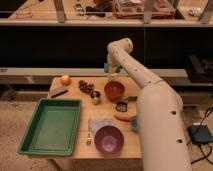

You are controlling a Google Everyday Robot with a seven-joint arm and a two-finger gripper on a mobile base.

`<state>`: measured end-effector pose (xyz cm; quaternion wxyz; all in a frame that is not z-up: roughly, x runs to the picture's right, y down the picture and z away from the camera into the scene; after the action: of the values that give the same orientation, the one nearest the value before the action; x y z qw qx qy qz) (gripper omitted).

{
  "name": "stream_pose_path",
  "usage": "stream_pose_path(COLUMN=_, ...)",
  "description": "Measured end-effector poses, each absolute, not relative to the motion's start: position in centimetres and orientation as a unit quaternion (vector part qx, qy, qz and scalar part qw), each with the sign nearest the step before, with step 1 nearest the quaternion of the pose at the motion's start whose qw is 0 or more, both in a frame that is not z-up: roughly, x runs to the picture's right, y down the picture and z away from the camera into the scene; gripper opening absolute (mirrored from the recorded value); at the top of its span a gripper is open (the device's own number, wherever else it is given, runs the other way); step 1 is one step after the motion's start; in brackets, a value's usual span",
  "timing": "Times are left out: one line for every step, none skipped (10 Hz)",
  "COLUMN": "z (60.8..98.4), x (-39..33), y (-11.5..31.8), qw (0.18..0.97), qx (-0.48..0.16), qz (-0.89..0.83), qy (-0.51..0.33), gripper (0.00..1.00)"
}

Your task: Place sponge in paper cup

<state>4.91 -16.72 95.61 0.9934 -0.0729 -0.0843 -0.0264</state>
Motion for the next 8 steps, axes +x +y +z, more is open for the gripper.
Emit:
stream_pose_path(z=95.70, x=4.99, y=-16.71, qw=0.993, qx=-0.073, qz=-0.028, qy=-0.083, gripper=0.14)
stream_pose_path(z=95.77, x=5.00, y=-16.72, qw=0.993, qx=-0.073, qz=-0.029, qy=-0.083, gripper=0.14)
stream_pose_path(z=95.90, x=4.87, y=-16.72, qw=0.993, qx=-0.073, qz=-0.032, qy=-0.084, gripper=0.14)
stream_pose_path(z=95.96, x=4.81, y=-16.71, qw=0.993, qx=-0.074, qz=-0.032, qy=-0.085, gripper=0.14)
stream_pose_path(z=96.05, x=4.95, y=-16.68, qw=0.993, qx=-0.076, qz=-0.033, qy=-0.086, gripper=0.14)
stream_pose_path(z=96.10, x=5.17, y=-16.65, qw=0.993, qx=-0.076, qz=-0.033, qy=-0.087, gripper=0.14)
stream_pose_path(z=96.11, x=5.28, y=-16.68, qw=0.993, qx=-0.077, qz=-0.033, qy=-0.088, gripper=0.14)
stream_pose_path(z=96.10, x=5.28, y=-16.75, qw=0.992, qx=-0.077, qz=-0.034, qy=-0.090, gripper=0.14)
